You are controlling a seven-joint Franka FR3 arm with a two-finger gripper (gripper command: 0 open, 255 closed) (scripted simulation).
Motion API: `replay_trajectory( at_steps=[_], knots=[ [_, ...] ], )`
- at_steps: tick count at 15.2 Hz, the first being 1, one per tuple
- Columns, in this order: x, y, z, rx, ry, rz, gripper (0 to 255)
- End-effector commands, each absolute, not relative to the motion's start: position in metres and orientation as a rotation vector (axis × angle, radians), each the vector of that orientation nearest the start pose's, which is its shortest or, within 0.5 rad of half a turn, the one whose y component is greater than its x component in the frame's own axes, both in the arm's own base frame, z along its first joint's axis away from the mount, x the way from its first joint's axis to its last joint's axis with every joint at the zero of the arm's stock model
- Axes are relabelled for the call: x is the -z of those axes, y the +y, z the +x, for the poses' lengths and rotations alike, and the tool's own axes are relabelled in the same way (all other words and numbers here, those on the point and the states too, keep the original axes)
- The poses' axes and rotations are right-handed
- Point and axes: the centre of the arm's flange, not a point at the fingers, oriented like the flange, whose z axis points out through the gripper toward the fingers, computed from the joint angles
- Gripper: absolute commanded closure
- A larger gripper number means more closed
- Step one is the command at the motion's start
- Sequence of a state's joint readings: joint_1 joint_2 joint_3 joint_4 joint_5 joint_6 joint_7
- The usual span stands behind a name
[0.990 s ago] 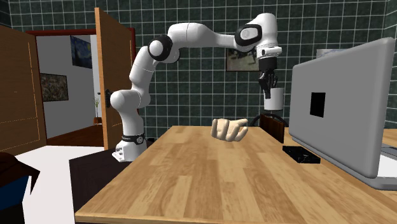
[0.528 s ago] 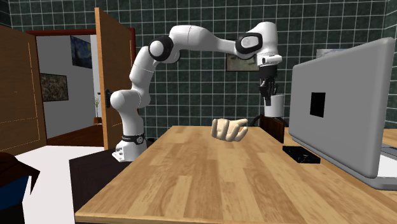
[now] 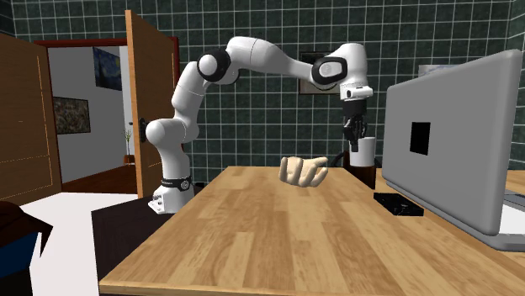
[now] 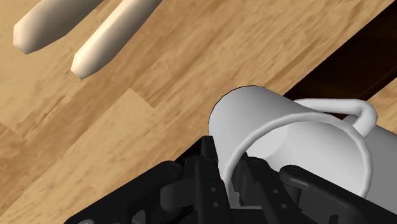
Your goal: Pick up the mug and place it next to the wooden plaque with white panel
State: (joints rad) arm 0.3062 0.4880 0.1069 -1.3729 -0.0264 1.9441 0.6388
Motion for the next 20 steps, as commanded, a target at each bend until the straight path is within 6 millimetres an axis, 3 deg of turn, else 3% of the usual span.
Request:
replay_trajectory(
  at_steps=[1, 15, 20],
  knots=[
    [-0.434, 0.268, 0.655, 0.097, 0.356, -3.055, 255],
    [-0.361, 0.268, 0.655, 0.097, 0.356, -3.055, 255],
    [-0.361, 0.268, 0.655, 0.097, 0.356, -3.055, 255]
  ],
)
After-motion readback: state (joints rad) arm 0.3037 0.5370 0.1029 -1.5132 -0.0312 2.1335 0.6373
